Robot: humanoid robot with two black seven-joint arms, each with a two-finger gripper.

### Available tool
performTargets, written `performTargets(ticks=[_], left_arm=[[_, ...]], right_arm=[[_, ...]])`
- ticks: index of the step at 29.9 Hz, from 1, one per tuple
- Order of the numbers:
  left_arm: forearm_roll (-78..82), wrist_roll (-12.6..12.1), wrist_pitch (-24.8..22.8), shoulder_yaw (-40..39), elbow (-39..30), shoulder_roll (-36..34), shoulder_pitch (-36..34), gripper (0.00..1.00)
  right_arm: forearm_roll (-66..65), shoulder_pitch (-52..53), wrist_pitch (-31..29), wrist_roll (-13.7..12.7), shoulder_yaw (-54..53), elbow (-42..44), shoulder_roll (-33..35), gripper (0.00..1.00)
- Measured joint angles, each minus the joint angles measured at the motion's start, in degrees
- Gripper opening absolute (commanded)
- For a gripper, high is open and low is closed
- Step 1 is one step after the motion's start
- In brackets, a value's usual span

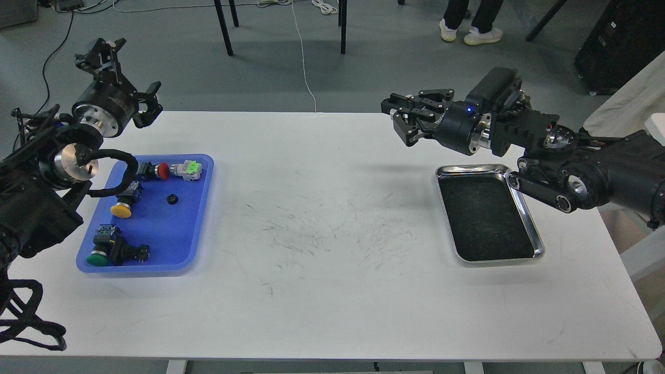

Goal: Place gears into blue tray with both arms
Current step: 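Lift the black gear and carry it toward the table center, then lower the right gripper with the gear toward the table surface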

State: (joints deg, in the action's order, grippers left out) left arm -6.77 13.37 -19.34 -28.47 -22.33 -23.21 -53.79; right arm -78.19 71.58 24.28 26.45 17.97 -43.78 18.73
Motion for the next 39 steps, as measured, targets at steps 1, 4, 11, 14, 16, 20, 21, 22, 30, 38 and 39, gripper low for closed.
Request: performTargets(ticks=[1, 4, 11, 14, 16, 20, 21, 22, 30, 38, 39], left_arm=[[0.0, 0.0, 0.0, 0.0, 0.0, -0.1, 0.0, 0.99], [0.0, 0.0, 0.0, 0.0, -0.1, -0.5, -0.1, 0.99], [0.0, -0.1, 0.0, 0.1, -0.2, -1.4, -0.2, 0.99], [0.0, -0.1, -0.1, 0.1, -0.2, -1.7, -0.3, 0.99], [0.0, -0.1, -0.1, 0.1, -0.3, -2.1, -0.3, 0.99], [0.0, -0.1, -0.2, 0.1, -0.4, -2.7, -0.3, 0.99], [0.0, -0.1, -0.2, 0.1, -0.4, -2.7, -0.3, 0.99], [0.0, -0.1, -0.2, 0.1, -0.4, -2.7, -0.3, 0.99], [0.0, -0.1, -0.2, 0.1, -0.4, -3.4, -0.3, 0.99], [0.0, -0.1, -0.3, 0.0, -0.9, -4.7, -0.3, 0.99], [0.0, -0.1, -0.3, 0.0, -1.0, -4.8, -0.3, 0.99]], right_arm=[[-0.1, -0.1, 0.6, 0.1, 0.0, -0.2, -0.7, 0.01], [-0.6, -0.6, 1.8, 0.3, 0.0, -0.9, -2.8, 0.01], [-4.6, -0.9, 3.6, 0.5, 0.5, -1.3, -8.9, 0.01], [-6.9, -1.7, 3.7, 0.6, 0.7, -1.0, -12.1, 0.01], [-8.4, -2.1, 3.7, 0.6, 0.8, -0.7, -13.9, 0.01], [-11.6, -2.7, 3.7, 0.5, 1.3, -0.1, -16.4, 0.01], [-12.1, -2.8, 3.7, 0.6, 1.4, -0.1, -16.9, 0.01], [-12.5, -2.8, 3.7, 0.5, 1.5, -0.1, -17.2, 0.01], [-14.8, -5.1, 3.7, 0.6, 6.6, 4.1, -18.7, 0.01], [-15.0, -7.9, 3.7, 0.6, 8.0, 9.2, -18.7, 0.01], [-15.0, -8.0, 3.7, 0.6, 8.0, 9.3, -18.7, 0.01]])
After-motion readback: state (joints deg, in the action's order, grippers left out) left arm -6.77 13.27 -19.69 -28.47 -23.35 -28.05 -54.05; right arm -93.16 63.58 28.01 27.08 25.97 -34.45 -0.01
